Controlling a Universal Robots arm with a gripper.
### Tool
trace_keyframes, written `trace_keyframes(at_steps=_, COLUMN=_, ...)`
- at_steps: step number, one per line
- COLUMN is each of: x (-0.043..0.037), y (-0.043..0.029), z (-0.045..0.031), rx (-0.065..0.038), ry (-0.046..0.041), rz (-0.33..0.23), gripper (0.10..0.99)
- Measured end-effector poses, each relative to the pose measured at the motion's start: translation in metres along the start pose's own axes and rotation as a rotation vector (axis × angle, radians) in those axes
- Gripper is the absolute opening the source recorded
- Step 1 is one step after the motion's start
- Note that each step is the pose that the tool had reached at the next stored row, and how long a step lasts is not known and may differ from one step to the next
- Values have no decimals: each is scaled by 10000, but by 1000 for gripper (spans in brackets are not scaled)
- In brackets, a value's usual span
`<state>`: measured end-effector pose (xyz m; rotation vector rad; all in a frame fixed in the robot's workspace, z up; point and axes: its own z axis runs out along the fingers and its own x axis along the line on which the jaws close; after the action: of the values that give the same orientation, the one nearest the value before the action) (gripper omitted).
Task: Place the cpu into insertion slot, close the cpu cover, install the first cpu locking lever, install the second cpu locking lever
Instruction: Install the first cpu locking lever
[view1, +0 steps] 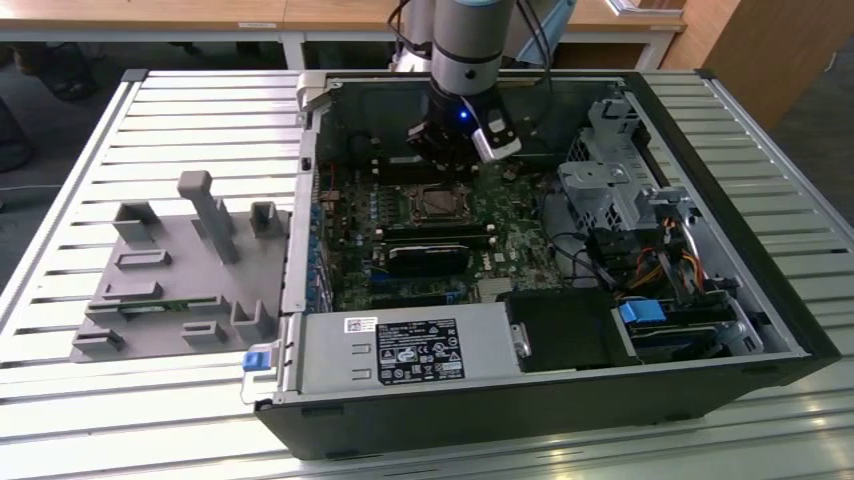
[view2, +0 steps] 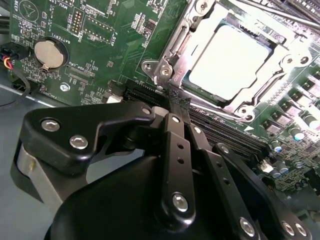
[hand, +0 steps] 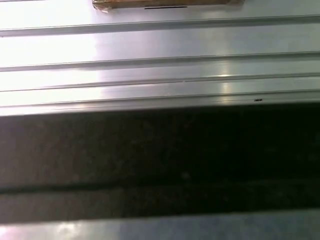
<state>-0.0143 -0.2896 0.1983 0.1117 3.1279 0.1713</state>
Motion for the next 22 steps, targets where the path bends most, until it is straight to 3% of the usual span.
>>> trace_keyframes(at_steps=15, x=0, y=-2, z=-24, rx=-46, ry=2, rz=0, gripper=106)
trace_keyframes(at_steps=19, x=0, y=-11, z=-25, rx=-127, ry=8, rz=2, gripper=106)
trace_keyframes(at_steps=22, x=0, y=-11, z=-25, rx=-132, ry=9, rz=3, gripper=106)
